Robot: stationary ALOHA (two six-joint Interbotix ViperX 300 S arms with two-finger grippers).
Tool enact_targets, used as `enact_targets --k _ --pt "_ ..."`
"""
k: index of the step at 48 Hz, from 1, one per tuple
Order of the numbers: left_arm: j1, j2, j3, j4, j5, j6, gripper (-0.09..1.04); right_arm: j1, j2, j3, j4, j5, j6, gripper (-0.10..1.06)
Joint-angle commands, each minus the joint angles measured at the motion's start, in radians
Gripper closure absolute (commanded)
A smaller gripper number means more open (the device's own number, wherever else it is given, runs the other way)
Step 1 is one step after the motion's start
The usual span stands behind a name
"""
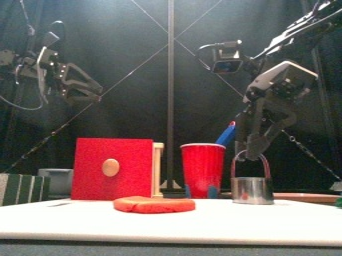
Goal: Get the cutter from the drawer then cut the dough then place the extra dough in the bowl
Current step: Shut the drawer
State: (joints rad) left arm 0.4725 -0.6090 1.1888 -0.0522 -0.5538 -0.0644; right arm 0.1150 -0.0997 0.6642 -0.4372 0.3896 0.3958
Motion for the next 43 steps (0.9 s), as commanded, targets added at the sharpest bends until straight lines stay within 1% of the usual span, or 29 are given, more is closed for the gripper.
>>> enact_targets --k 1,4,6,9,11,15,20,23,26,29,31,33,37,39,43 --pt "0.132 0.066 -0.135 0.002 0.092 0.0 0.14 -0.006 0.038 -0.086 -0.041 -0.026 -0.002 0.14" --pt "0.181 0.121 -0.225 0.035 0.232 0.002 0.14 -0.005 0.081 -0.13 -0.043 -0.058 -0.006 0.15" --pt "0.184 0.167 -0.299 0.097 0.336 0.002 0.14 -0.002 0.11 -0.161 -0.041 -0.084 -0.006 0.15" --pt "0.184 0.224 -0.385 0.17 0.436 -0.002 0.14 -0.002 0.146 -0.195 -0.035 -0.11 -0.005 0.16" --pt "0.184 0.259 -0.431 0.201 0.474 0.0 0.14 0.002 0.17 -0.215 -0.026 -0.118 -0.008 0.19" --pt "0.184 0.322 -0.495 0.265 0.505 0.0 0.14 0.002 0.206 -0.245 -0.005 -0.126 -0.009 0.32" --pt "0.184 0.402 -0.578 0.342 0.646 0.005 0.14 0.021 0.238 -0.273 0.015 -0.135 -0.008 0.53" --pt "0.184 0.448 -0.618 0.387 0.696 0.005 0.14 0.029 0.25 -0.293 0.021 -0.141 -0.006 0.62" --pt "0.186 0.492 -0.653 0.403 0.712 0.006 0.15 0.037 0.268 -0.314 0.025 -0.141 -0.012 0.69" --pt "0.19 0.529 -0.68 0.414 0.749 0.02 0.18 0.041 0.301 -0.339 0.026 -0.143 -0.006 0.73" --pt "0.19 0.554 -0.695 0.414 0.785 0.044 0.23 0.048 0.324 -0.357 0.031 -0.143 -0.006 0.74" --pt "0.186 0.578 -0.709 0.403 0.825 0.084 0.32 0.052 0.344 -0.376 0.035 -0.143 -0.006 0.75" --pt "0.181 0.612 -0.738 0.328 0.893 0.172 0.45 0.055 0.38 -0.41 0.038 -0.143 -0.008 0.75" --pt "0.181 0.626 -0.753 0.273 0.923 0.225 0.48 0.052 0.402 -0.431 0.04 -0.143 -0.003 0.75" --pt "0.181 0.647 -0.772 0.144 0.973 0.365 0.48 0.049 0.434 -0.463 0.038 -0.143 -0.006 0.75"
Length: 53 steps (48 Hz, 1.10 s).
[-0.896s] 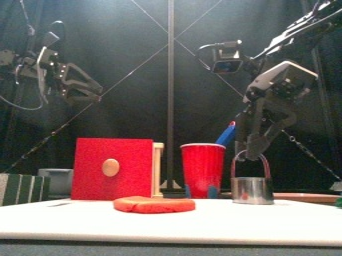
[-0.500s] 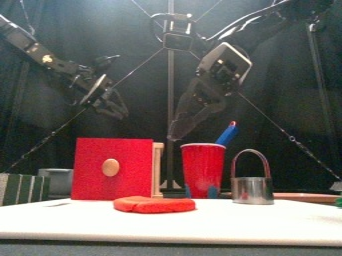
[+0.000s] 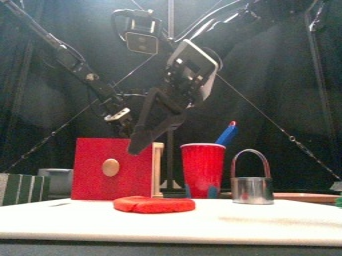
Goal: Get the cutter from the drawer then cut the dough then place the extra dough in the bowl
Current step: Shut the drawer
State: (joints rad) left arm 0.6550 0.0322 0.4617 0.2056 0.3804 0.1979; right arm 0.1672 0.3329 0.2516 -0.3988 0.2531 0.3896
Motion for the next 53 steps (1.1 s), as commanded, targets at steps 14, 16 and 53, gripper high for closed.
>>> enact_targets --k 14,16,53 --pt "-0.002 0.083 -0.094 -0.525 0.123 0.499 0.48 -0.035 0.083 -0.146 -0.017 0.0 -0.015 0.75" --pt "0.0 0.089 -0.097 -0.534 0.127 0.509 0.48 -0.043 0.092 -0.152 -0.023 0.006 -0.014 0.75" --pt "-0.003 0.132 -0.117 -0.511 0.121 0.517 0.48 -0.242 0.118 -0.189 -0.195 0.06 -0.014 0.75"
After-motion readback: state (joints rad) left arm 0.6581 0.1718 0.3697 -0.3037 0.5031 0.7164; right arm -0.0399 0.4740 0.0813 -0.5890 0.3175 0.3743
